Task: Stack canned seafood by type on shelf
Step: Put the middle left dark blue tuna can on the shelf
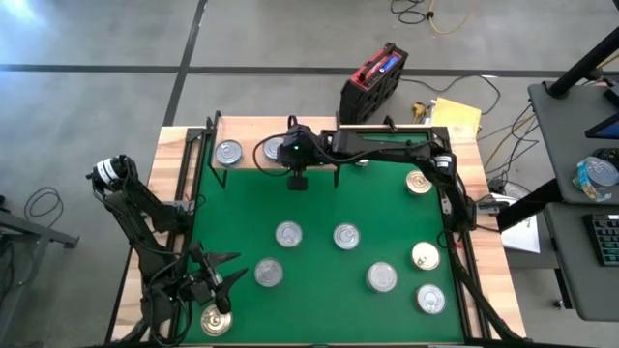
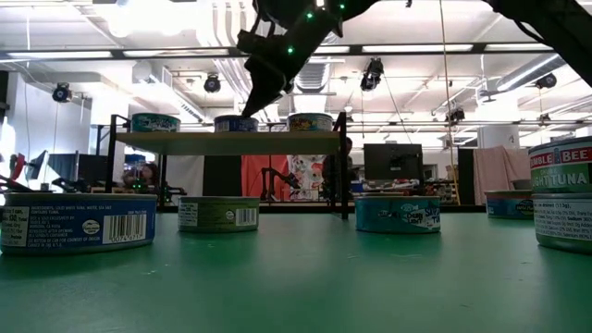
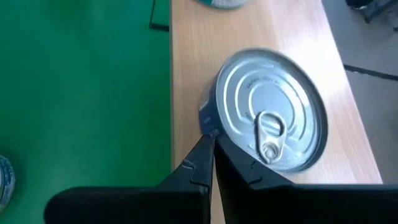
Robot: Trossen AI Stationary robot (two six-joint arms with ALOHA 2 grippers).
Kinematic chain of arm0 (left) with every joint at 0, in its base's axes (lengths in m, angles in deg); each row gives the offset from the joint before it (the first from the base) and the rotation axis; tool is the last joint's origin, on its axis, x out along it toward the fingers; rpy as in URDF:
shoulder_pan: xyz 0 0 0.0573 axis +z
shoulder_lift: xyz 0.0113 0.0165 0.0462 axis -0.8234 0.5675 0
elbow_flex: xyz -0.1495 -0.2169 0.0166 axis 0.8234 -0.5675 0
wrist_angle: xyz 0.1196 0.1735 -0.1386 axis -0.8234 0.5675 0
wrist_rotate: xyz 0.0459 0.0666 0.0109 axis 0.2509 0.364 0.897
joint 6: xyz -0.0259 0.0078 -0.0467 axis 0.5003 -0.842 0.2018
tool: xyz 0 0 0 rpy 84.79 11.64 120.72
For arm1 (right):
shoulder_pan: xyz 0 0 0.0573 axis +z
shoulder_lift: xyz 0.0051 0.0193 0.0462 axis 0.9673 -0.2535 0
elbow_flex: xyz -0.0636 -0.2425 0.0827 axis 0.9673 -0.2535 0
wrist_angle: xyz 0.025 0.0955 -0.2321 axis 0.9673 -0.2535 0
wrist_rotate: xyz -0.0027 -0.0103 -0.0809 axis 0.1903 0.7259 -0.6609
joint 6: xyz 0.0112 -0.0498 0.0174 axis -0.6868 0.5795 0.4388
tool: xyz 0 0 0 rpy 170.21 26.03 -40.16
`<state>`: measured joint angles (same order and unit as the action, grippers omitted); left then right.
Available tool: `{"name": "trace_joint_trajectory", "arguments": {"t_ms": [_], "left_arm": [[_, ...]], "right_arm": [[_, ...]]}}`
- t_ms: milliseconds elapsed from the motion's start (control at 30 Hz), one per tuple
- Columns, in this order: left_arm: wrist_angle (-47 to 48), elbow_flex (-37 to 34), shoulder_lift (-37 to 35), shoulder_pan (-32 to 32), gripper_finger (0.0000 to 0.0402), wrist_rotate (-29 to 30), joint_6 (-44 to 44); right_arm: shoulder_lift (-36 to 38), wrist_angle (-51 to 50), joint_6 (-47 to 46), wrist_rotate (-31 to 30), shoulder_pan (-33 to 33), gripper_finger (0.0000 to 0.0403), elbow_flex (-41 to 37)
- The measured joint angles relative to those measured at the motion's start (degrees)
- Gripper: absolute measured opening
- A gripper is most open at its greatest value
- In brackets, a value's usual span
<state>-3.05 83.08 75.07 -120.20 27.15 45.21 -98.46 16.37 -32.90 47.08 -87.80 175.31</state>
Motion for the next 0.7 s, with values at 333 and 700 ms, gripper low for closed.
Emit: {"name": "trace_joint_trajectory", "arguments": {"t_ms": [333,700], "left_arm": [[0.0,0.0,0.0,0.0,0.0187,0.0,0.19],[0.0,0.0,0.0,0.0,0.0187,0.0,0.19]], "right_arm": [[-0.05,4.75,0.83,0.0,-0.54,0.0009,0.88],[-0.4,7.7,-0.03,3.2,-6.15,0.0009,0.76]]}}
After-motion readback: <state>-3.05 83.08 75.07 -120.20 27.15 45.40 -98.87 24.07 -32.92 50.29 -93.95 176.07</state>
